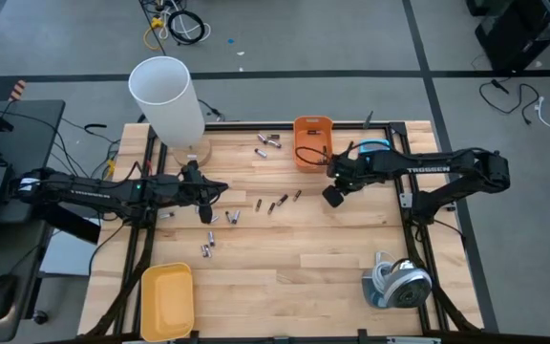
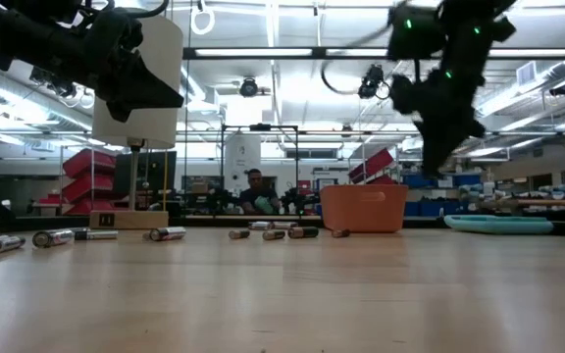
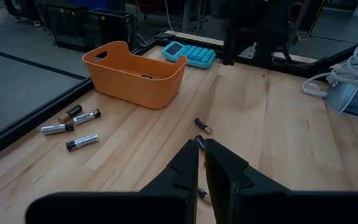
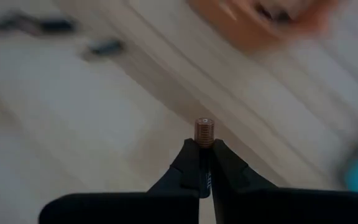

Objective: Sort batteries
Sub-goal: Put the black battery into the orange bin

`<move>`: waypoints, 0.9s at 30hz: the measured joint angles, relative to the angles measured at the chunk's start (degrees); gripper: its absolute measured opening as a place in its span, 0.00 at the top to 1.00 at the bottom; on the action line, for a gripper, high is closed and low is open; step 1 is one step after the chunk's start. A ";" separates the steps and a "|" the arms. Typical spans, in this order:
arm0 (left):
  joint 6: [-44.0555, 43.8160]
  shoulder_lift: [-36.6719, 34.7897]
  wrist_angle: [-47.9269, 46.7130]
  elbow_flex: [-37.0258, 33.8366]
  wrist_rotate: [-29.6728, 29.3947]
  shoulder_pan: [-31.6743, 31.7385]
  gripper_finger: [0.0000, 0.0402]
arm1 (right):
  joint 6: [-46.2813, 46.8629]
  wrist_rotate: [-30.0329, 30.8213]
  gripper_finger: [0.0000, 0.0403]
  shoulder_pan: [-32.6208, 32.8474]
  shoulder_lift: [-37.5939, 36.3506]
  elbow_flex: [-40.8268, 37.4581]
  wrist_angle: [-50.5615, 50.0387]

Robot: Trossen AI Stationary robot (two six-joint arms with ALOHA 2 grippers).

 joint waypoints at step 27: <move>-0.02 0.01 0.90 -0.02 -0.02 0.01 0.92 | -16.28 8.96 0.98 -17.50 2.66 4.48 35.15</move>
